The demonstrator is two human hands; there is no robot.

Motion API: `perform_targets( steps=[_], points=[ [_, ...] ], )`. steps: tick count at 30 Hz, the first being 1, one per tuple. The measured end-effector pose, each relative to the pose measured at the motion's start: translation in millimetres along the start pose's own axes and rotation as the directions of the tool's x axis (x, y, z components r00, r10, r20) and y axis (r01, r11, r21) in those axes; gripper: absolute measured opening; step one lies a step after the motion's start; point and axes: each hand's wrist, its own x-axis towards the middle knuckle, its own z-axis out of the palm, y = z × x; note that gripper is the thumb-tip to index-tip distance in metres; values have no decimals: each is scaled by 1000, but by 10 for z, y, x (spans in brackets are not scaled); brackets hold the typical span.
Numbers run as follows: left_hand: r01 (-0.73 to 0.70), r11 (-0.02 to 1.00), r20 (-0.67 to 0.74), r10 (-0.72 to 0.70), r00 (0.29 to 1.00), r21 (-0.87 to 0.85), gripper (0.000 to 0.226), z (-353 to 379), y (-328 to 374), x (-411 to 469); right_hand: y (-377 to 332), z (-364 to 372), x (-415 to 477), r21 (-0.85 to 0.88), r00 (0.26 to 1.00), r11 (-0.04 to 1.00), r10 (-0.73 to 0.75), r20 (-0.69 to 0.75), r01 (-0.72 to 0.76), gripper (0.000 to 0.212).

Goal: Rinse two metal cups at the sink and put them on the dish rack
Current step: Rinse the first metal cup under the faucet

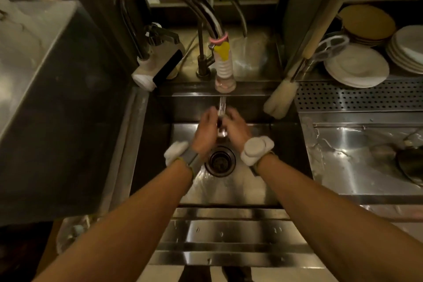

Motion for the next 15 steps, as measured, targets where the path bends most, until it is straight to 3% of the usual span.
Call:
perform_targets(
  steps=[2, 3, 4, 6, 8, 9, 11, 13, 15],
  points=[
    [280, 959, 112, -283, 953, 38, 57, -41, -271, -154, 270, 34, -155, 5, 967, 970, 242, 82, -244, 23],
    [335, 940, 136, -340, 930, 60, 60, -51, -297, -148, 274, 30, -187, -10, 961, 965, 261, 92, -261, 25],
    [290, 955, 118, -296, 948, 62, 60, -60, -246, -63, 236, 28, -128, -7, 976, 980, 200, 83, -200, 24],
    [42, 999, 50, -41, 998, -20, 54, -58, -21, 87, -16, 29, -57, 171, 1000, 985, 12, -6, -11, 23],
    [-158, 984, -40, 155, 987, -77, 44, -5, 121, 116, -212, 91, -60, 248, 992, 963, -83, -99, 106, 36],
    [-185, 981, -74, 181, 981, -51, 42, 14, 33, 129, -155, 111, -63, 209, 987, 971, -85, -135, 112, 35],
    [2, 1000, -50, -2, 999, 14, 45, -21, -212, 18, 42, 90, -179, 137, 998, 990, 26, -59, -18, 20],
    [272, 957, 81, -281, 956, 100, 55, -73, -258, -157, 78, 75, -378, 153, 964, 953, 247, 94, -260, 34],
    [275, 954, 134, -290, 948, 116, 63, -103, -76, -143, -21, 58, -353, 166, 971, 957, 231, 55, -237, 32]
  ],
)
